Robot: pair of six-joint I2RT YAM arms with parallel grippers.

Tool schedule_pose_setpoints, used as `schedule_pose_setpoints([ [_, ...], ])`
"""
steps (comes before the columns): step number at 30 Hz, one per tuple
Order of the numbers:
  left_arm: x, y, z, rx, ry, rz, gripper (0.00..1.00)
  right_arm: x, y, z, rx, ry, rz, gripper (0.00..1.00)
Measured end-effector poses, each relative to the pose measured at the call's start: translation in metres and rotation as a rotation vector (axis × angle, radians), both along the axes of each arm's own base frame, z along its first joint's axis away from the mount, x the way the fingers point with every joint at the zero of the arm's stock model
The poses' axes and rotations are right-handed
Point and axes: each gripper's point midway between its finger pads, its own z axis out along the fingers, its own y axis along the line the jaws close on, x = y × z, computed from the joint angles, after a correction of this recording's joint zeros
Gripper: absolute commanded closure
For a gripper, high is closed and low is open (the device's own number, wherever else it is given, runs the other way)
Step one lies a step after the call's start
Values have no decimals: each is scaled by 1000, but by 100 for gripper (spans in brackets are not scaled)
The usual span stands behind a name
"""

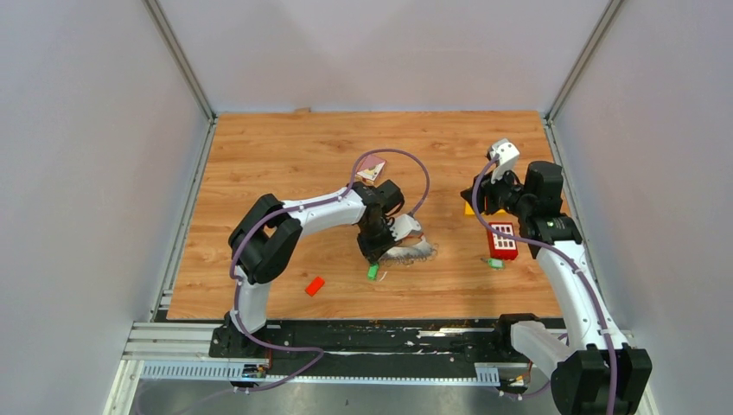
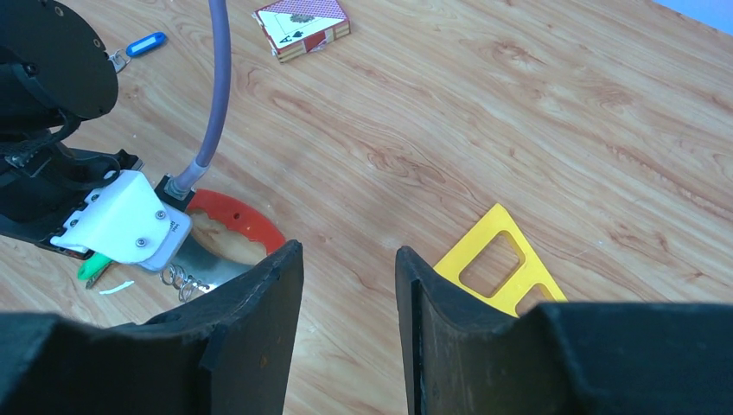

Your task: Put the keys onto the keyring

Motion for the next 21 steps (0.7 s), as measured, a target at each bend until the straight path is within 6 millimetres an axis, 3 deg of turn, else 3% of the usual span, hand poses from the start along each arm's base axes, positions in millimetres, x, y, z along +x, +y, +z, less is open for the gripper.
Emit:
schedule_pose_setpoints([
  [7, -5, 6, -8, 36, 33, 2, 80, -1, 1, 0, 1, -1, 10, 56],
  [14, -4, 8, -4, 31, 12, -7, 34, -2, 2, -1, -2, -2, 17, 53],
  [16, -3, 12, 2, 23, -8, -8, 27, -3, 1, 0, -4, -7, 16, 50],
  [17, -1, 12, 9, 9, -23, -7, 24, -4, 1, 1, -6, -11, 16, 43],
  [21, 10, 18, 47, -71, -110, 10, 19, -6, -1, 3, -21, -21, 13, 33],
])
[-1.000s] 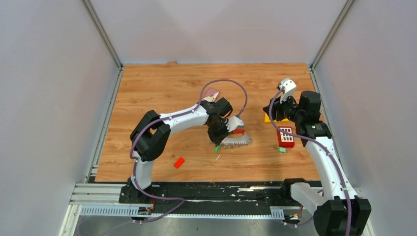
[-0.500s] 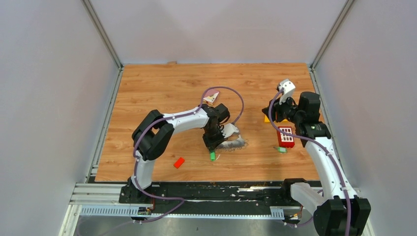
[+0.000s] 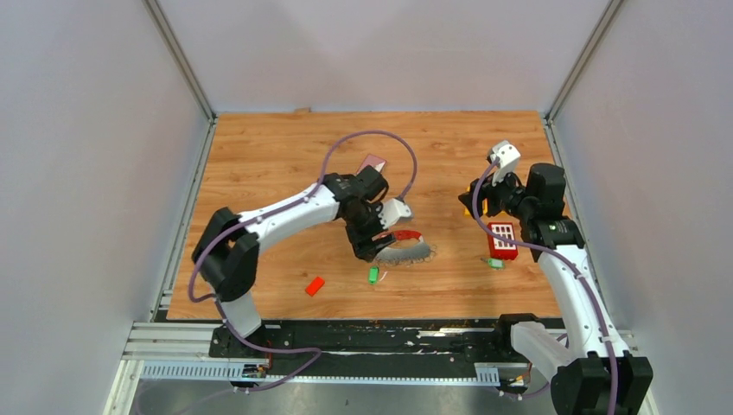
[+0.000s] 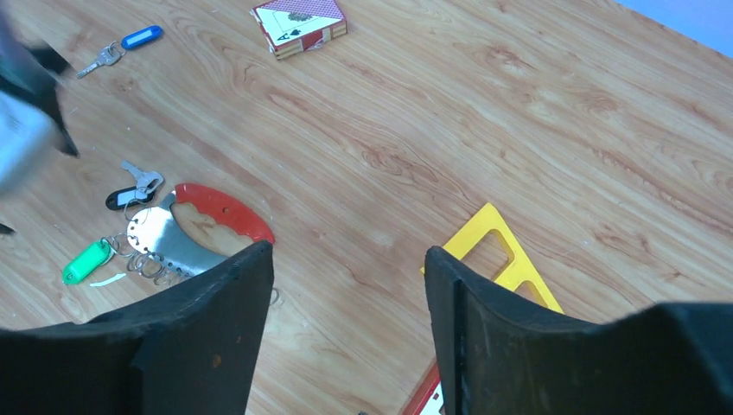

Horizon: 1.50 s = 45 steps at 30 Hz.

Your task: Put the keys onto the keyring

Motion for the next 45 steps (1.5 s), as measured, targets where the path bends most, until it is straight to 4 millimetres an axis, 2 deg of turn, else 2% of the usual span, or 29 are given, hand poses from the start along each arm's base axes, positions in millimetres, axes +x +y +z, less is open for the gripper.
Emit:
schedule_pose_setpoints([
  [2, 8, 7, 24, -53, -56, 25, 18, 0, -1, 1, -8, -4, -1, 26],
  [3, 12, 13, 37, -81, -87, 42, 17, 0, -2, 1, -12, -3, -3, 20],
  [5, 22, 24, 58, -129, -151, 81, 15, -1, -3, 2, -17, -2, -3, 2],
  [6, 27, 30, 67, -152, -184, 103, 14, -1, -3, 3, -18, -3, -3, 0],
  [10, 53, 59, 91, -227, -319, 225, 1, -2, -3, 6, -21, -3, 1, 0],
  [16, 81, 109, 113, -301, -564, 441, 0, -3, -2, 5, -9, 17, -4, 0],
  [20, 90, 131, 148, -415, -775, 576, 0, -3, -3, 9, 15, 21, -31, 0],
  [24, 93, 150, 174, -519, -946, 692, 0, -8, -4, 26, 33, -49, -48, 0],
  [29, 100, 163, 187, -560, -1030, 779, 0, -12, -4, 46, 47, -125, -53, 0],
  [36, 95, 161, 198, -605, -1045, 770, 0, -11, -6, 47, 49, -127, -64, 0],
  [45, 90, 152, 196, -627, -1011, 723, 0, -9, -9, 46, 38, -126, -81, 0],
])
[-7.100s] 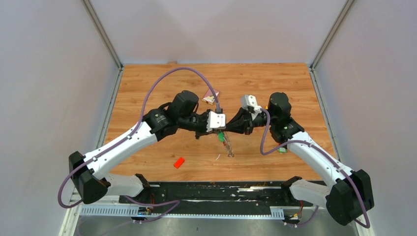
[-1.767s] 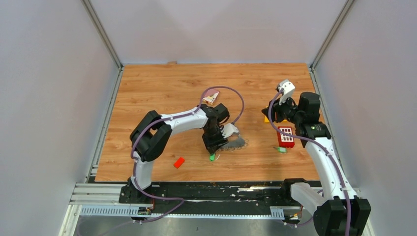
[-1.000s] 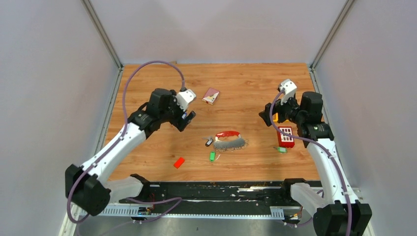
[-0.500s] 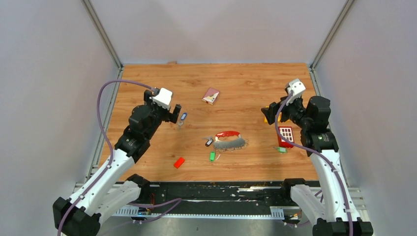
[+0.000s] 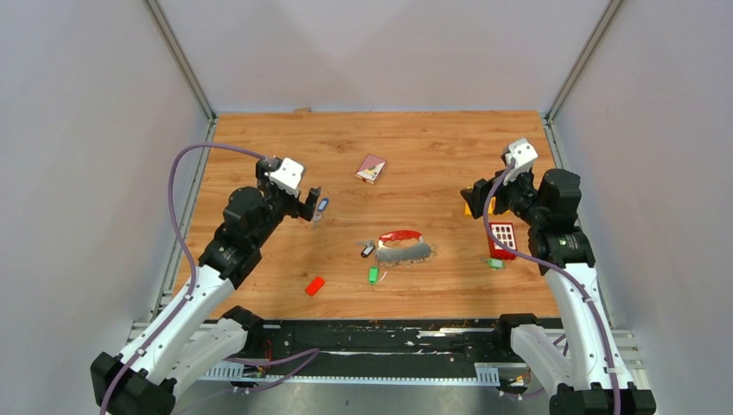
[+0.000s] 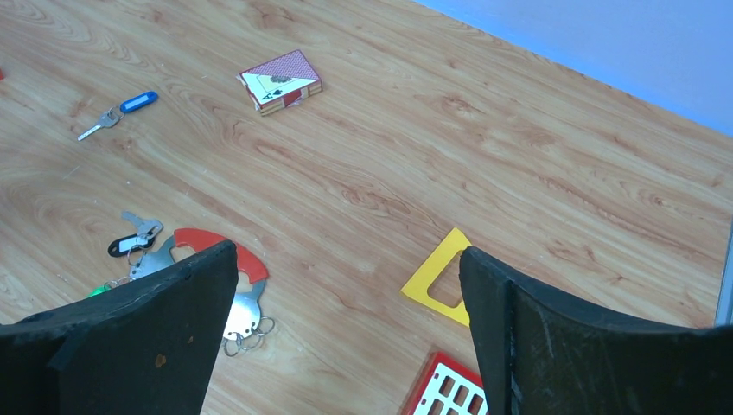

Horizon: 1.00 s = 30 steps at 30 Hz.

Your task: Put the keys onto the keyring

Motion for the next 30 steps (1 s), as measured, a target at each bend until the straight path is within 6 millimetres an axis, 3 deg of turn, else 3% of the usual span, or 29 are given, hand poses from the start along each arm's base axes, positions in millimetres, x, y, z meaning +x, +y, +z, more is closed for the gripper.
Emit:
schedule_pose_setpoints([
  [20, -6, -10, -6, 7, 21, -70, 0, -3, -2, 0, -33, -17, 10, 0],
  [30, -7, -13, -6, 12, 21, -90, 0, -4, -2, -10, -41, 2, 12, 0],
])
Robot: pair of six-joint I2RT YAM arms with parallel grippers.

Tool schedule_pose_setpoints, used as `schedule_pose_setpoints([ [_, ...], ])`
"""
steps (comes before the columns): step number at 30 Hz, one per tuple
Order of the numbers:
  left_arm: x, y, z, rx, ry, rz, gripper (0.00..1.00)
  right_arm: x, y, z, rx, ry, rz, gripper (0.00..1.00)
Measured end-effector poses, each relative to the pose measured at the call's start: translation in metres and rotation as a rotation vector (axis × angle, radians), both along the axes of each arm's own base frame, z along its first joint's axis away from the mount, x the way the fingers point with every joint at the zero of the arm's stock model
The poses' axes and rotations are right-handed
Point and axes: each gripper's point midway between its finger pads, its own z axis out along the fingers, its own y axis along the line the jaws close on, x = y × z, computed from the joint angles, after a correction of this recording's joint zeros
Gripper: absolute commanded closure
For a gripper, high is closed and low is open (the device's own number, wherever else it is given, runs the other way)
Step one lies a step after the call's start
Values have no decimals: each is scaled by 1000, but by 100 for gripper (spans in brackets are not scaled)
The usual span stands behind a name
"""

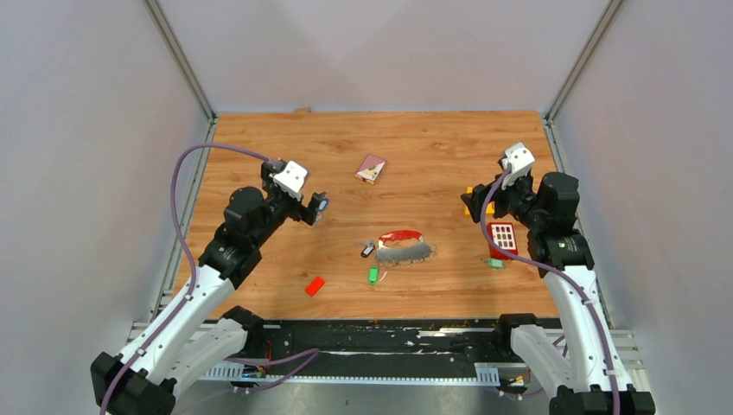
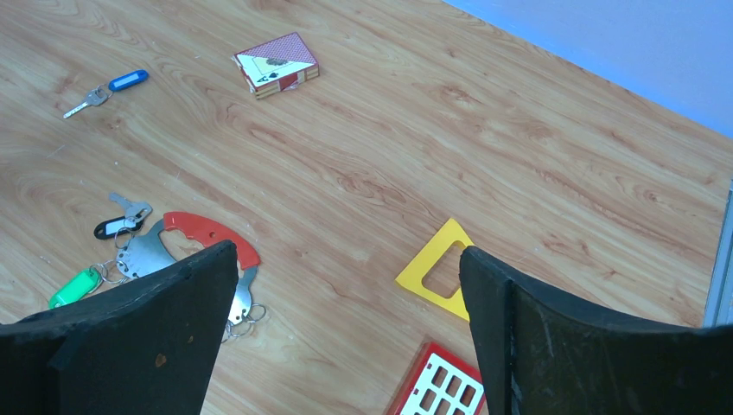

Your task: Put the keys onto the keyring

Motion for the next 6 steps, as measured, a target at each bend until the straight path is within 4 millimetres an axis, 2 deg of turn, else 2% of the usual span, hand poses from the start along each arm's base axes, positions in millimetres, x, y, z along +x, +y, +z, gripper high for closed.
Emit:
schedule_pose_setpoints([
  [6, -1, -2, -1, 1, 5, -14, 0, 0, 0, 0, -2, -2, 1, 0],
])
